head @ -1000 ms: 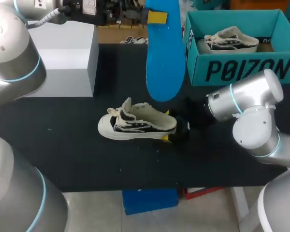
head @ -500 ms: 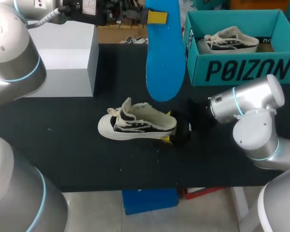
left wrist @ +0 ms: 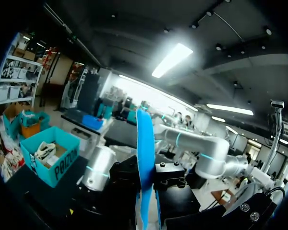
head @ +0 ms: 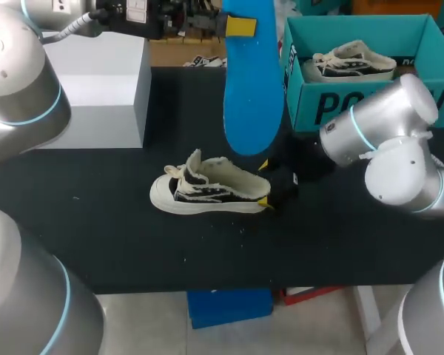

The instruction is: Take the shoe out of the shoebox, open the shoe tongue, remove and reinsert the insole, then place the shoe into the shoebox

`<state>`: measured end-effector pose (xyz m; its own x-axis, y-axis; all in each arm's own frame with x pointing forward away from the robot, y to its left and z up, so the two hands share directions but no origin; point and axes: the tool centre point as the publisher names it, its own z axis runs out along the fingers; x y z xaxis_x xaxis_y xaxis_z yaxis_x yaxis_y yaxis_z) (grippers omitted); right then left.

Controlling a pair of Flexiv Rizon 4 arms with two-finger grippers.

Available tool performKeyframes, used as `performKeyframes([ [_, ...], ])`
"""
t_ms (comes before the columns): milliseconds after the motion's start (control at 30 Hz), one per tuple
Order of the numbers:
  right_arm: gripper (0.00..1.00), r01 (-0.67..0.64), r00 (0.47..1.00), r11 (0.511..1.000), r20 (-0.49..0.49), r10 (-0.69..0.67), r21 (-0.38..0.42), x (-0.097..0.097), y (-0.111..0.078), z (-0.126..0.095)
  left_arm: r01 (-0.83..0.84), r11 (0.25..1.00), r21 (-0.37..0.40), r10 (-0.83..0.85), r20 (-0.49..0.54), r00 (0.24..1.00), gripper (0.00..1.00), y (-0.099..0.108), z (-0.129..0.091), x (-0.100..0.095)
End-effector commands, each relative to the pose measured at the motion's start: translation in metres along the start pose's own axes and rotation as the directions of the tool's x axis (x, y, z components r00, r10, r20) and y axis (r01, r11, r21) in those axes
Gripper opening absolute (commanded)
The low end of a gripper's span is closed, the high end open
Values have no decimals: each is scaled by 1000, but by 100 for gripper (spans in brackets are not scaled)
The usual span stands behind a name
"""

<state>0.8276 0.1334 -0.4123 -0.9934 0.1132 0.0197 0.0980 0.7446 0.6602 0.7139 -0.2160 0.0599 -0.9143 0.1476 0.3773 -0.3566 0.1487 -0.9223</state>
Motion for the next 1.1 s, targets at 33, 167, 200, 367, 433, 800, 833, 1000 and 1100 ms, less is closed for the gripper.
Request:
performKeyframes([
  [33,100,-3,1000,881,16,-5,473,-3,17,-19,-1,1000,1,1,2,1000,0,1,2,-1],
  [167,100,6,1000,809,19,-21,587,-6,26,-15,-1,1000,1,1,2,1000,0,1,2,-1],
  [200,100,7,1000,794,18,-23,608,-7,27,-13,-1,1000,1,1,2,1000,0,1,2,-1],
  [367,100,24,999,689,8,-44,724,-10,33,1,-1,1000,1,1,2,1000,0,1,2,-1],
  [433,100,28,999,642,9,-54,766,-10,38,7,-1,1000,1,1,2,1000,0,1,2,-1],
  [800,100,51,996,594,7,-94,803,-18,53,22,-1,1000,1,1,2,1000,0,1,2,-1],
  [833,100,54,995,589,5,-98,806,-19,54,23,-1,1000,1,1,2,1000,0,1,2,-1],
  [1000,100,69,994,575,-7,-109,815,-22,60,28,-1,1000,1,1,2,1000,0,1,2,-1],
  [1100,97,78,993,574,-15,-114,815,-23,64,32,-1,1000,1,1,2,1000,0,1,2,-1],
])
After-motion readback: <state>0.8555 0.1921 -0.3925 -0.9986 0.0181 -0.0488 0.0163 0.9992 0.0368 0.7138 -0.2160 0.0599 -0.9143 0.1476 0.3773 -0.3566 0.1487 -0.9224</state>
